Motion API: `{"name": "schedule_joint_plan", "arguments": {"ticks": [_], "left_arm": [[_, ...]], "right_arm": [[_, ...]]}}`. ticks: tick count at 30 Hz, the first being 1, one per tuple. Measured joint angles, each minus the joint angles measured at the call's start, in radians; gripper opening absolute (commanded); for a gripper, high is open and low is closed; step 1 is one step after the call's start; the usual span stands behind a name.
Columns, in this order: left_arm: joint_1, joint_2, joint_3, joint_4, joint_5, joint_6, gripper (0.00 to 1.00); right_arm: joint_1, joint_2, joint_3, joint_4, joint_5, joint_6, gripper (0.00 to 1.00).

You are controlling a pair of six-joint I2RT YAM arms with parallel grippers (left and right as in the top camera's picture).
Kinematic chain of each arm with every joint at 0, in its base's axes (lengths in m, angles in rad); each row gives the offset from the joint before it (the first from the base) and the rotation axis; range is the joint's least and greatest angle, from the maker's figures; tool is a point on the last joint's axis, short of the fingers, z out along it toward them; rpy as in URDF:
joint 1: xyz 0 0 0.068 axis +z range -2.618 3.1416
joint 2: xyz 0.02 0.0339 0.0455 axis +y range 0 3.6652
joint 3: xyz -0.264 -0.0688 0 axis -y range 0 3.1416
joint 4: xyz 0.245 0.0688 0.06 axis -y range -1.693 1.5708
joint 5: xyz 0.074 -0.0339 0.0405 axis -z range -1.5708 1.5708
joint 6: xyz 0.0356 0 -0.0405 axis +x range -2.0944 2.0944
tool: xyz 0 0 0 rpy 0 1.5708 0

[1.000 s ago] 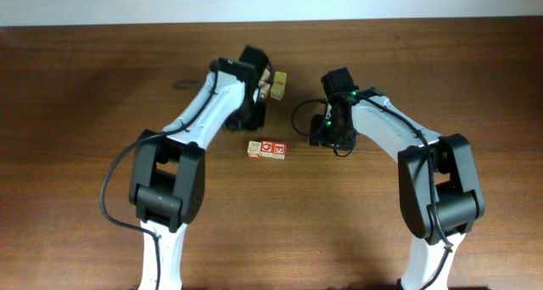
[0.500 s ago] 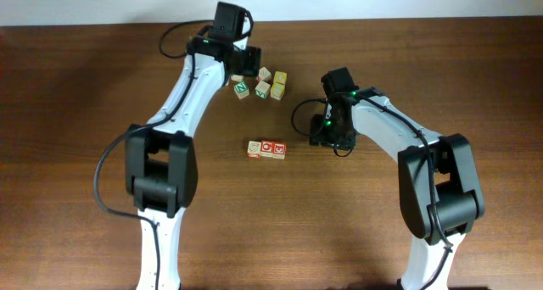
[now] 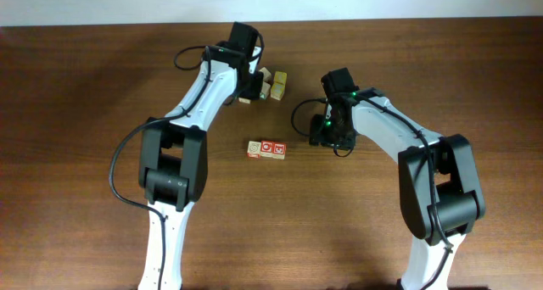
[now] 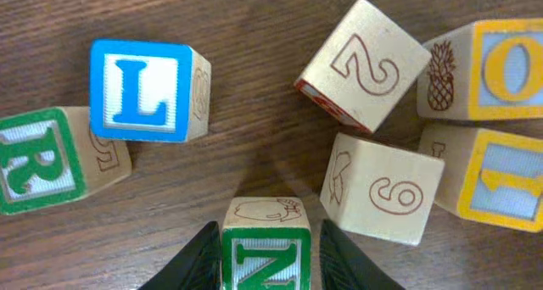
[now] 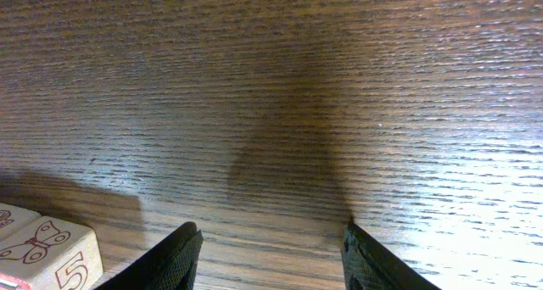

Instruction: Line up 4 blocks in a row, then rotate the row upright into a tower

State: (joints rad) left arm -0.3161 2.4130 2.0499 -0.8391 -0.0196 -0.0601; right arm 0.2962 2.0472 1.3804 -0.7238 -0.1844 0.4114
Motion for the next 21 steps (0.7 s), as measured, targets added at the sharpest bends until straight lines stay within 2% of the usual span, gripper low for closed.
{"name": "schedule_joint_plan", "arguments": {"ticks": [4,11,15,21], "left_arm": [[0.0,0.001,0.0,-0.023,0.0,0.0,0.28],[0.001,0.001,0.01,-0.11,0.0,0.0,0.25],[0.001,-0.002,0.024,-0.271,0.0,-0.03,0.29],[0.001,-0.002,0.027,-0.492,0.002,-0.065,0.29]], "right_arm": [[0.0,0.0,0.0,0.0,0.0,0.0,0.55],[0.0,0.0,-0.002,0.002,0.0,0.001,0.55],[0.0,0.0,-0.002,0.002,0.0,0.0,0.55],[0.0,-0.001,-0.003,0.003,0.0,0.0,0.55]]}}
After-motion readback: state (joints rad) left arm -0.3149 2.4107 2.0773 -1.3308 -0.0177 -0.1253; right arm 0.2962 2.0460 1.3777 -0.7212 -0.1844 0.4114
